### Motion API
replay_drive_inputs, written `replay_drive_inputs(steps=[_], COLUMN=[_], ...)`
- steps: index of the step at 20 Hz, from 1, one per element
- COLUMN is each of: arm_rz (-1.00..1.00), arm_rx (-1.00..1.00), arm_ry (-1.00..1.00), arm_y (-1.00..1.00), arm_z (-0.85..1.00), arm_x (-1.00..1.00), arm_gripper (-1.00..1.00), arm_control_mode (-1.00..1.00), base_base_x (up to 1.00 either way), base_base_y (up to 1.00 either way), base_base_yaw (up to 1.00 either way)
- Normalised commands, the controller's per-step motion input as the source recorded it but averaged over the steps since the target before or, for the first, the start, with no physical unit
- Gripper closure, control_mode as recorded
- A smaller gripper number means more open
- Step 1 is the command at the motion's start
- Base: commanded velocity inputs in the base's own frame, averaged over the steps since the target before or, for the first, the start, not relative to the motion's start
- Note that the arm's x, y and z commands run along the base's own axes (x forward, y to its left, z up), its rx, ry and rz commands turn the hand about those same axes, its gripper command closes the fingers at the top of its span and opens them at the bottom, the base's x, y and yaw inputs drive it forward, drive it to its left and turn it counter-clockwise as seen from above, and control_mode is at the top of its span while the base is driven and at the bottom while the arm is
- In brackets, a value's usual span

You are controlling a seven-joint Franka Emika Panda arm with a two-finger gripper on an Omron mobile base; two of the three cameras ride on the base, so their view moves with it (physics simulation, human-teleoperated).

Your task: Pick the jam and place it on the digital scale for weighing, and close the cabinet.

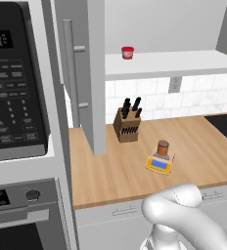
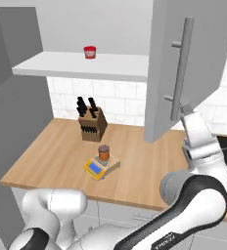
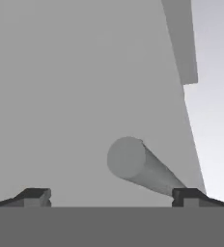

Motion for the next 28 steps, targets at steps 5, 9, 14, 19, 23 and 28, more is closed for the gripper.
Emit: replay_drive_inputs(steps=[5,9,14,19,23,28], arm_rz=[-0.06,-0.03,0.0,0.0,0.0,0.0], arm_rx=[-0.11,-0.07,-0.08,-0.06,-0.01,0.0], arm_ry=[0.07,0.17,0.34,0.32,0.08,0.0], arm_y=[0.05,0.04,0.28,0.53,0.39,0.37], arm_z=[0.53,0.17,-0.32,-0.13,0.0,-0.11], arm_x=[0.45,0.38,0.4,0.64,0.71,0.9], arm_gripper=[-1.0,-1.0,-1.0,-1.0,-1.0,-1.0], arm_control_mode=[-1.0,-1.0,-1.0,-1.0,-1.0,-1.0], base_base_x=[0.0,0.0,0.0,0.0,0.0,0.0], base_base_y=[0.0,0.0,0.0,0.0,0.0,0.0], base_base_yaw=[0.0,0.0,0.0,0.0,0.0,0.0])
